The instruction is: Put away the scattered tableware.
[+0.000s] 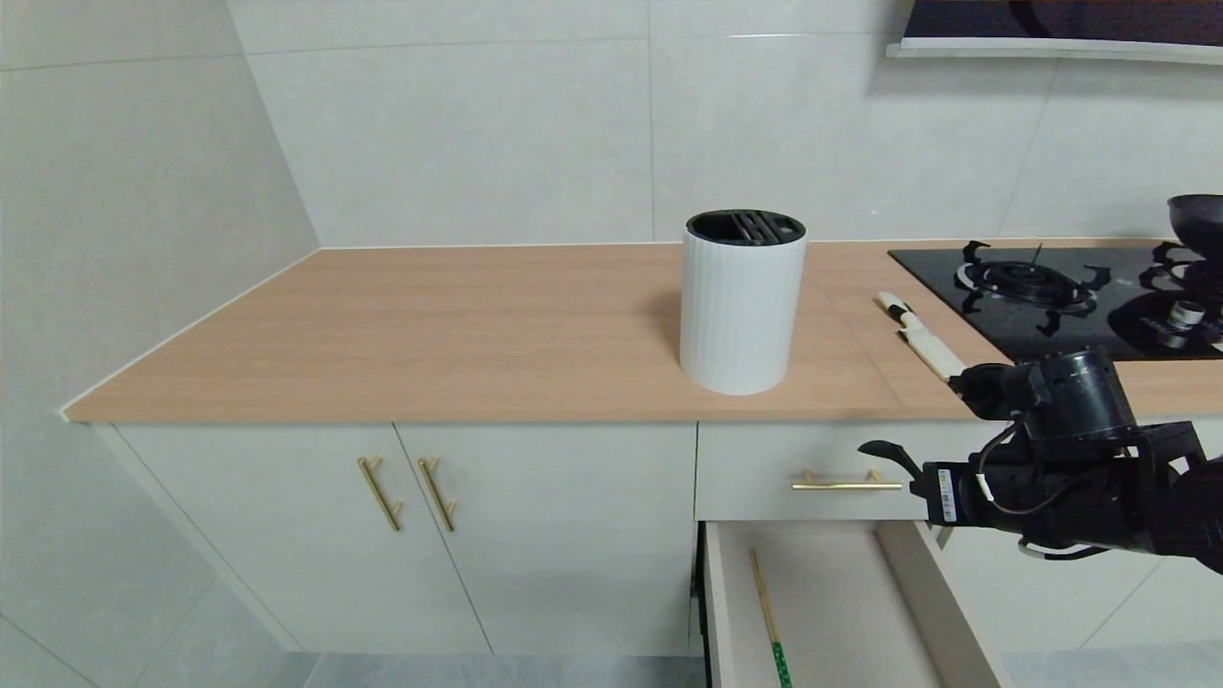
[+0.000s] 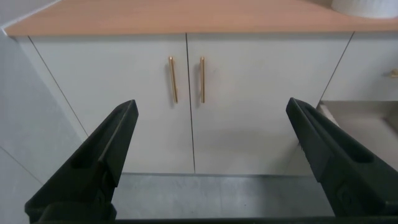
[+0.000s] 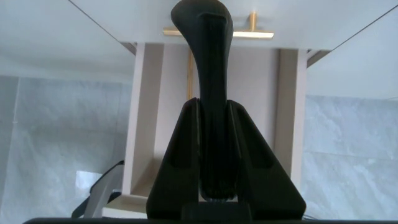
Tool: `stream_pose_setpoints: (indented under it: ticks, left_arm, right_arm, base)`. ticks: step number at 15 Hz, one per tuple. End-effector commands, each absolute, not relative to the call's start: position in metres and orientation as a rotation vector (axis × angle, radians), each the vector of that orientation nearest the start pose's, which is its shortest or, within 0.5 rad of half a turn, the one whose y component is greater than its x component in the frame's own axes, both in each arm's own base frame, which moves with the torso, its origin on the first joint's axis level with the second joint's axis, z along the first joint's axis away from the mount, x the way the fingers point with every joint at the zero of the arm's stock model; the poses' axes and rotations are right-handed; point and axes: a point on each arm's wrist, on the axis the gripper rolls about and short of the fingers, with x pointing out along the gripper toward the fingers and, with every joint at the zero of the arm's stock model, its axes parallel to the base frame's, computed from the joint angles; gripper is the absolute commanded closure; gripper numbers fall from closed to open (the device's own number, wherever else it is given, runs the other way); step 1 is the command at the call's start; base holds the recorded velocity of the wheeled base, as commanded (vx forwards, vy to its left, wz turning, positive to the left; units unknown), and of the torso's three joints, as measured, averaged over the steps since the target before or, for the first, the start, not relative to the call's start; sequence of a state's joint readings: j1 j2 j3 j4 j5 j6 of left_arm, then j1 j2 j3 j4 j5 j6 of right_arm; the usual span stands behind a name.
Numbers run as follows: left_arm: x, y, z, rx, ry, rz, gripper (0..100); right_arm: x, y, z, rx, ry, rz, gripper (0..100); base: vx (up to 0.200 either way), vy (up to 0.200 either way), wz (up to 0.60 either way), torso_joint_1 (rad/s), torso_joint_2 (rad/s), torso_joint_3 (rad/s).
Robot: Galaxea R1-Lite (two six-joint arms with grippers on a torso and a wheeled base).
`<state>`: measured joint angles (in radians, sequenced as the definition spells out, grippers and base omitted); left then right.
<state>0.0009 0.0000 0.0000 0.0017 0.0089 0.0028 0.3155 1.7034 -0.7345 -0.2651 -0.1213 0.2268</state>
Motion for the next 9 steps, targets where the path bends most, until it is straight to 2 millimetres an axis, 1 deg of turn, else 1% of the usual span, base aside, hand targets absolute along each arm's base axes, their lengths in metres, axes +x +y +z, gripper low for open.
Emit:
stream_pose_setpoints:
  ticks: [1,9]
  left_arm:
    - [-0.0228,0.0002,0.0753,0.003,0.002,0.011,0]
    - [-0.0228,0.0002,0.0753,0.003,0.002,0.011,0]
  right_arm:
    - [0.2663,0.0842,0.1281,0.063,0.71,0.107,100]
    - [0.2658,0.0845,0.1261,0.059,0.718,0.108,100]
  base:
    - [0.0,0.0,0.0,-0.212,0.5,0.271]
    - [0.0,0.0,0.0,-0.198,0.49,0.292]
